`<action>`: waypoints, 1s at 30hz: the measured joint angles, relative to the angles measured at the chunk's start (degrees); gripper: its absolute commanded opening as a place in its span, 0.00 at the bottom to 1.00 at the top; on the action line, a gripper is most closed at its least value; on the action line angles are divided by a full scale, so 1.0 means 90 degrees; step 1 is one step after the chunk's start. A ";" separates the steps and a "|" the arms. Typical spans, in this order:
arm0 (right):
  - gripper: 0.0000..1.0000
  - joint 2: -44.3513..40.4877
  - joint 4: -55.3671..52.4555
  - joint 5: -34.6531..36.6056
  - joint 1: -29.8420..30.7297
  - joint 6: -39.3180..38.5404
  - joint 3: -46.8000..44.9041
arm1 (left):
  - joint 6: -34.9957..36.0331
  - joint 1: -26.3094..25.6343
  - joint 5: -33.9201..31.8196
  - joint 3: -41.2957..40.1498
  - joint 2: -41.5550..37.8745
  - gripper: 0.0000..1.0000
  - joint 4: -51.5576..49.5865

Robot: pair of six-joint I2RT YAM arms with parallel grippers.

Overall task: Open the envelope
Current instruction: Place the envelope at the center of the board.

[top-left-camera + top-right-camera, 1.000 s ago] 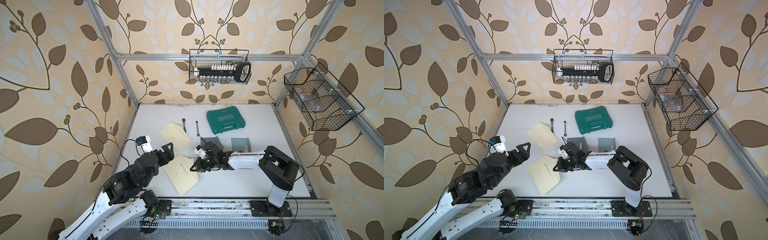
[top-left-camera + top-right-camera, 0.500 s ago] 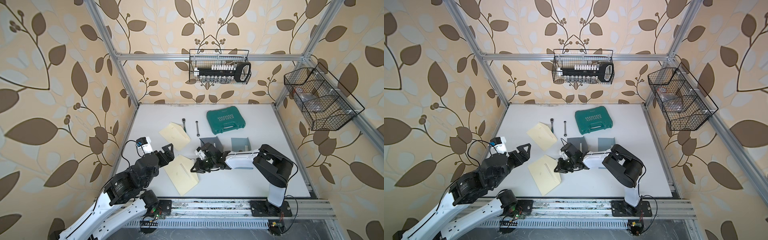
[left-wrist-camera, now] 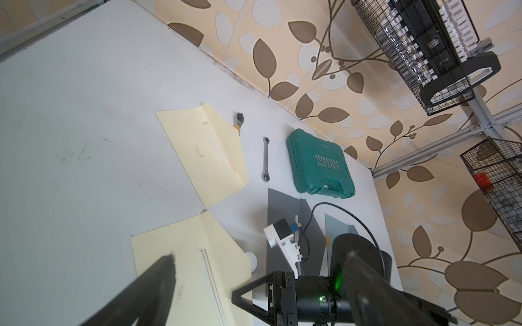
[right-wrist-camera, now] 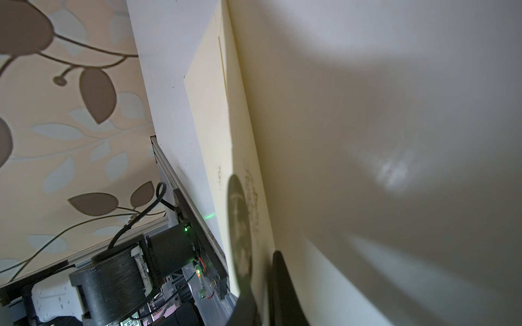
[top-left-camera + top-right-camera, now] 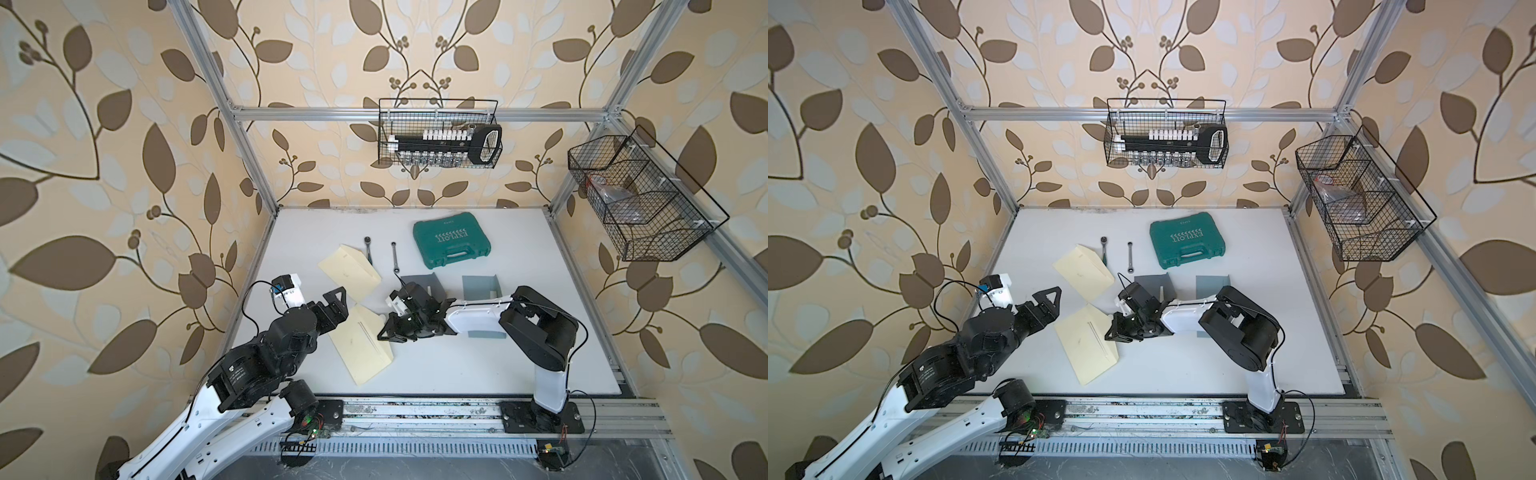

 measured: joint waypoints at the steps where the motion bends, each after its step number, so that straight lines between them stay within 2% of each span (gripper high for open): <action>1: 0.11 0.0015 -0.0010 0.0000 0.0000 0.0000 0.0000 | 0.0000 0.0000 0.0000 0.0000 0.0005 0.95 0.0000; 21: 0.21 0.0036 -0.0095 0.0049 -0.0012 -0.0056 -0.0012 | -0.0007 0.0000 0.0049 0.0000 0.0136 0.96 0.0005; 30: 0.21 0.0034 -0.0085 0.0073 -0.0012 -0.0068 -0.0112 | -0.0022 0.0000 0.0075 0.0000 0.0214 0.96 0.0007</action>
